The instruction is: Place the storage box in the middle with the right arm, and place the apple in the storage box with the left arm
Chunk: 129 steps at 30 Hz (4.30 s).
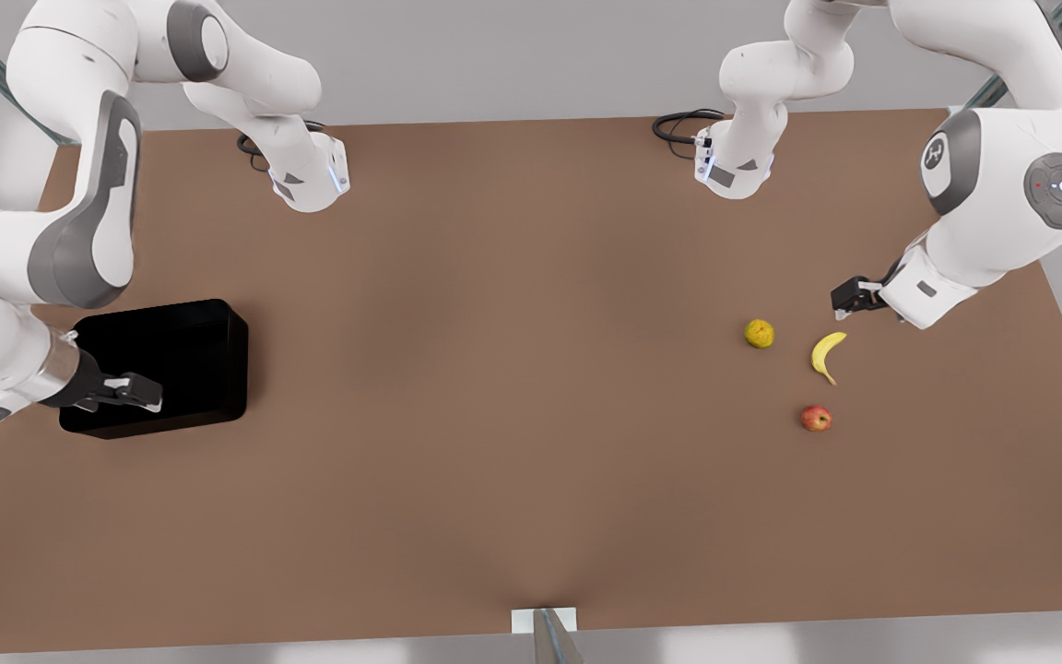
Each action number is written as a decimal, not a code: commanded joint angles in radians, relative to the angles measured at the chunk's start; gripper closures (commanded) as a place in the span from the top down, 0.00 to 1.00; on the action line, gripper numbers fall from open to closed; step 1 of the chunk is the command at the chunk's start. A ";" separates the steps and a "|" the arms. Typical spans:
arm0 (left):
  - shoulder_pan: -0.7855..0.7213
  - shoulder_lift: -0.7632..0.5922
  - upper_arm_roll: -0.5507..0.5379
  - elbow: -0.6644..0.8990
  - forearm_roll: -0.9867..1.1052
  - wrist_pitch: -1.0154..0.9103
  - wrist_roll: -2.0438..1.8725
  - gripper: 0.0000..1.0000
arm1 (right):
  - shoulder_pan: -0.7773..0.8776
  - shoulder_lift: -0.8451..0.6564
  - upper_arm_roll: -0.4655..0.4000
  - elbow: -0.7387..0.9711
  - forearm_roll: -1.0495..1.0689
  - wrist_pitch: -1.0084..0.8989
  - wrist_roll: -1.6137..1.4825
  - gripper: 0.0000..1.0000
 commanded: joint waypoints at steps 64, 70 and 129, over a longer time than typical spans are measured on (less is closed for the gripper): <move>0.184 0.594 -0.002 -0.248 0.002 0.822 0.037 0.81 | -0.877 0.243 0.326 -0.599 -0.393 0.702 -0.501 0.21; 0.184 0.594 -0.002 -0.248 0.002 0.822 0.037 0.79 | -0.882 0.235 0.333 -0.599 -0.385 0.698 -0.496 0.21; -0.445 0.591 -0.164 0.068 0.045 0.652 -1.284 1.00 | 0.097 -0.126 -0.114 -0.134 -0.029 -0.235 -0.099 1.00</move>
